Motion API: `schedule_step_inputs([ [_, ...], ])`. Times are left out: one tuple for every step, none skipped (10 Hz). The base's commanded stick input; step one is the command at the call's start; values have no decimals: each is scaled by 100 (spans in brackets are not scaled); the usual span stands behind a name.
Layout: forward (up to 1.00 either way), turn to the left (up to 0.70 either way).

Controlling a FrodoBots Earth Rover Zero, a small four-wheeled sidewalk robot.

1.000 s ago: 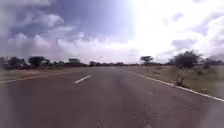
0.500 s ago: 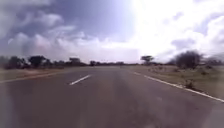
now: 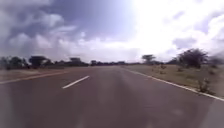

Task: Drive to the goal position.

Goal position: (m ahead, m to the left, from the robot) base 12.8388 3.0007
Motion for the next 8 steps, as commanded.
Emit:
schedule_step_inputs([
  [100, 0],
  [100, 0],
  [100, 0],
  [100, 0],
  [100, 0],
  [100, 0],
  [100, 0],
  [100, 0],
])
